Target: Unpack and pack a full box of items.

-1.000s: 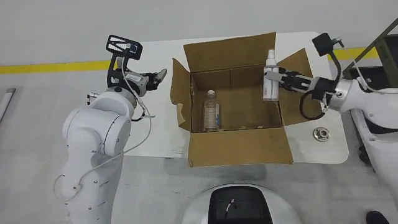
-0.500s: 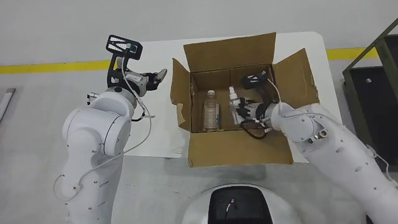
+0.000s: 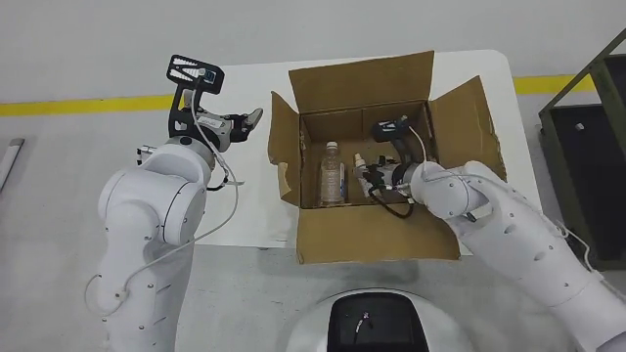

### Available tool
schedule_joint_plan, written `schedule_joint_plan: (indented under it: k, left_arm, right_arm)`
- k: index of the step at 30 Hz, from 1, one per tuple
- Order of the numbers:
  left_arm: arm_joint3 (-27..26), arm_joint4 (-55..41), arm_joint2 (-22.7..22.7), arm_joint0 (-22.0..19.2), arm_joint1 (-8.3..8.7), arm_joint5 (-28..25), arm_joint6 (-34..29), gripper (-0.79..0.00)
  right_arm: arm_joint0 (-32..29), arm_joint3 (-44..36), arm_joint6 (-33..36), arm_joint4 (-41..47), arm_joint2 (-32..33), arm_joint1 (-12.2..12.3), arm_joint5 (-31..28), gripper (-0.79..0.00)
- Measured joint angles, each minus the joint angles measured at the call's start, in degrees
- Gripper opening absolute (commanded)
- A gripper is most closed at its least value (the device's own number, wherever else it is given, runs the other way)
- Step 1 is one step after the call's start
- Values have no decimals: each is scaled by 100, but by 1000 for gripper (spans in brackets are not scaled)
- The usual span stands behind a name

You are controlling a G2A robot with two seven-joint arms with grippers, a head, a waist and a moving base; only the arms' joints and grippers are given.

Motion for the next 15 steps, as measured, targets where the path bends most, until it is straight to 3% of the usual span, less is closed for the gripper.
schedule_joint_plan:
  k: [6, 9, 11, 15]
  left_arm:
    - [0, 0, 0, 0, 0, 0, 0, 0]
    - [0, 0, 0, 0, 0, 0, 0, 0]
    - [0, 0, 0, 0, 0, 0, 0, 0]
    - [0, 0, 0, 0, 0, 0, 0, 0]
  right_arm:
    - [-149, -300, 151, 280, 494, 78, -178, 0]
    - [-303, -739, 239, 526, 1081, 180, -325, -6]
    - [-412, -1112, 329, 537, 1623, 277, -451, -114]
    - [-597, -1801, 657, 279, 2767, 475, -831, -92]
